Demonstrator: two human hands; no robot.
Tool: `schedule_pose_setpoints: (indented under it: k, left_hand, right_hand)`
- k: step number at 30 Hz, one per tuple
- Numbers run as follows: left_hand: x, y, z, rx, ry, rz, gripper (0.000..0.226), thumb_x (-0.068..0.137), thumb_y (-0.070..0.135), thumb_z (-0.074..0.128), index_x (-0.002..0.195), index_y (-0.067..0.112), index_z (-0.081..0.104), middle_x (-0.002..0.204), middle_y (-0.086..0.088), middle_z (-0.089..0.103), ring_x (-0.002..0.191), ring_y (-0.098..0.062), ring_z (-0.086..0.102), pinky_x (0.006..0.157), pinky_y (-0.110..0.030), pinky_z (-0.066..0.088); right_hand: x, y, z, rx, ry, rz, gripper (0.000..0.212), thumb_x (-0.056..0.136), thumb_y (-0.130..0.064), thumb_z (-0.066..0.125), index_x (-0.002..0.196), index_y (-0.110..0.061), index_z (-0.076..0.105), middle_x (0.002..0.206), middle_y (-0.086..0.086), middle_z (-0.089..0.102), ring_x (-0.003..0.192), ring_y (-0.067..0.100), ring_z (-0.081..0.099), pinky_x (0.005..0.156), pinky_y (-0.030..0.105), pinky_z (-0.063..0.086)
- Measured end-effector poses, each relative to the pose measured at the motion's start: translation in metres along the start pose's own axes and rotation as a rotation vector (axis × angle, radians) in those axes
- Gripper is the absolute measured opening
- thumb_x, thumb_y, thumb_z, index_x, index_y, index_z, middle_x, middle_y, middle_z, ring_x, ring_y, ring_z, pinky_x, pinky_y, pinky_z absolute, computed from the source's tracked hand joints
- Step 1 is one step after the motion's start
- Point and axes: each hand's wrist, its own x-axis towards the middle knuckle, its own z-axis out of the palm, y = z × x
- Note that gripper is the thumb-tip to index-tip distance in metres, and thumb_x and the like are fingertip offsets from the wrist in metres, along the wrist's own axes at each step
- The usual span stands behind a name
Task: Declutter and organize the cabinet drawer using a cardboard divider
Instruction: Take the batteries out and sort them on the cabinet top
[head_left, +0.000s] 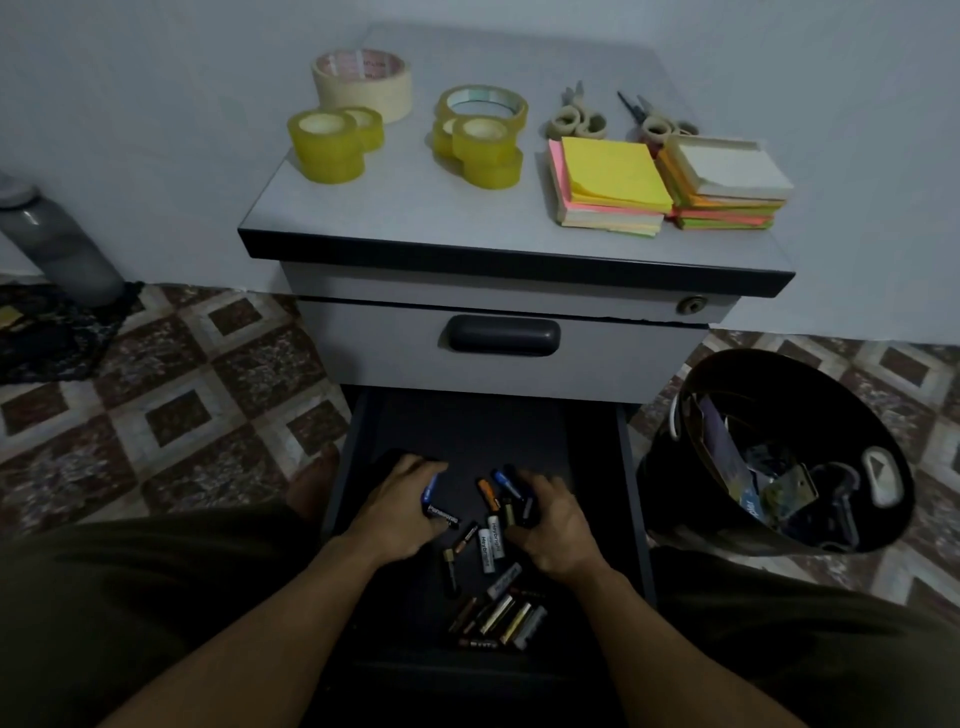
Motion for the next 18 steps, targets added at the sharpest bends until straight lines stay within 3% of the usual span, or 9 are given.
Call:
schedule_pose_setpoints:
  k: [3,6,11,15,18]
  left_hand:
    - [0.002,0.001,0.003,0.032,0.052,0.008,0.071,0.081,0.027,0.079,0.144,0.021,0.047,0.135,0.005,0.045,0.123,-0.015,0.050,0.105,-0.025,0.040]
    - [0.001,0.002,0.004,0.090,0.065,0.021,0.064,0.086,0.031,0.074,0.143,0.023,0.048,0.135,0.007,0.048,0.123,-0.016,0.051,0.104,-0.028,0.042]
    - [-0.003,-0.002,0.005,0.184,0.097,0.058,0.059,0.093,0.031,0.063,0.148,0.031,0.040,0.130,0.005,0.056,0.125,-0.018,0.049,0.117,-0.032,0.026]
    - [-0.008,-0.005,0.007,0.182,0.116,0.040,0.054,0.093,0.037,0.058,0.145,0.031,0.042,0.130,0.004,0.054,0.122,-0.020,0.051,0.107,-0.036,0.038]
    - [-0.011,-0.008,0.008,0.231,0.121,0.033,0.052,0.092,0.042,0.056,0.141,0.032,0.042,0.129,0.005,0.055,0.122,-0.021,0.051,0.106,-0.038,0.039]
  right_hand:
    - [0.004,0.001,0.002,-0.001,0.008,-0.013,0.071,0.081,-0.018,0.075,0.145,-0.025,0.047,0.137,0.001,0.044,0.125,0.019,0.048,0.103,0.017,0.035]
    - [0.006,0.002,0.004,-0.021,0.058,-0.016,0.063,0.085,-0.018,0.071,0.144,-0.024,0.048,0.135,0.001,0.048,0.123,0.019,0.050,0.103,0.020,0.038]
    - [0.005,0.001,0.006,-0.035,0.080,-0.016,0.064,0.085,-0.014,0.069,0.143,-0.028,0.049,0.134,0.001,0.052,0.121,0.023,0.049,0.105,0.027,0.040]
    - [0.005,-0.001,0.009,-0.012,0.112,-0.004,0.060,0.084,-0.005,0.066,0.140,-0.022,0.052,0.135,0.003,0.051,0.121,0.022,0.049,0.100,0.020,0.036]
    - [0.005,-0.003,0.009,-0.006,0.143,0.054,0.054,0.083,-0.005,0.066,0.135,-0.015,0.053,0.129,0.007,0.050,0.118,0.024,0.048,0.095,0.022,0.036]
